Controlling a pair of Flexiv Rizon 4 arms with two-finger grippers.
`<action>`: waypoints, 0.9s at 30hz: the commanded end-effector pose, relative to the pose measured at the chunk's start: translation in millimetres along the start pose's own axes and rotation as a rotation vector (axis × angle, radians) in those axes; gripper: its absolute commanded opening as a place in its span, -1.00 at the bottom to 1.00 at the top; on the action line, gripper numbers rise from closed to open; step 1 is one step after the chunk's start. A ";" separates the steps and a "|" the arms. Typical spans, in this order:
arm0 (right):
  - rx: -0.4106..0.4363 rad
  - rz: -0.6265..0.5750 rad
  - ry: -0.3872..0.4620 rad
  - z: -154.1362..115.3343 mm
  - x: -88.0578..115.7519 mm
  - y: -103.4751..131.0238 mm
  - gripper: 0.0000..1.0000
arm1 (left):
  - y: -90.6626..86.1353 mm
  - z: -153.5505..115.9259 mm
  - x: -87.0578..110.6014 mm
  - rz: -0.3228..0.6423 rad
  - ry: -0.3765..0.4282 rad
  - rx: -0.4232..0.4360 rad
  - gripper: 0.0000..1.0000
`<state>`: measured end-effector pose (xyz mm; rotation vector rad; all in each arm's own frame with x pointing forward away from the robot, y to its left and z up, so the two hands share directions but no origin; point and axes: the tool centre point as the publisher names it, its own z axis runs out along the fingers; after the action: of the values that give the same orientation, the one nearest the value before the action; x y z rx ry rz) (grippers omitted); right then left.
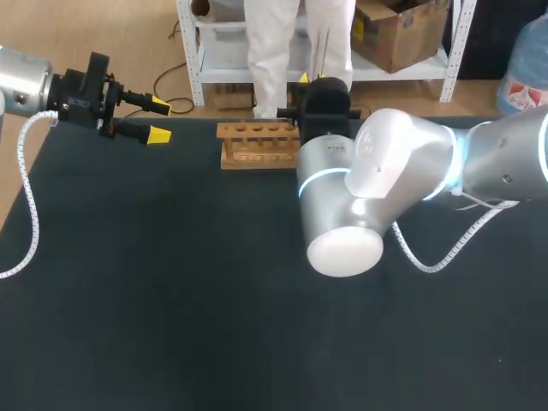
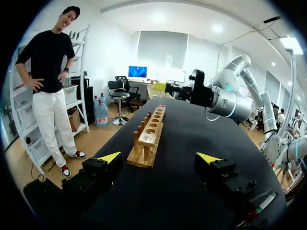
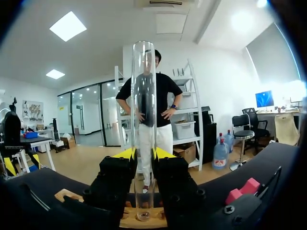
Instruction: Grasp the test tube, adjust it, and insert it.
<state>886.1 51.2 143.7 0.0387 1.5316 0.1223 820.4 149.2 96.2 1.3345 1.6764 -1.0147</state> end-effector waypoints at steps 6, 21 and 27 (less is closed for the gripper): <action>-0.037 0.000 0.001 4.6 5.9 -0.8 -1.00 | 0.3 0.0 1.1 0.003 -0.002 0.000 1.00; -0.033 -0.002 0.033 10.4 27.8 -2.0 -1.00 | 0.3 0.0 1.1 0.003 -0.002 0.000 1.00; -0.034 0.005 0.055 11.4 38.4 -0.8 -1.00 | 0.3 0.0 1.1 0.003 -0.002 0.000 1.00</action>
<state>894.8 56.3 109.0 0.0256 1.5879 0.1375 820.4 149.2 96.2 1.3345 1.6764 -1.0147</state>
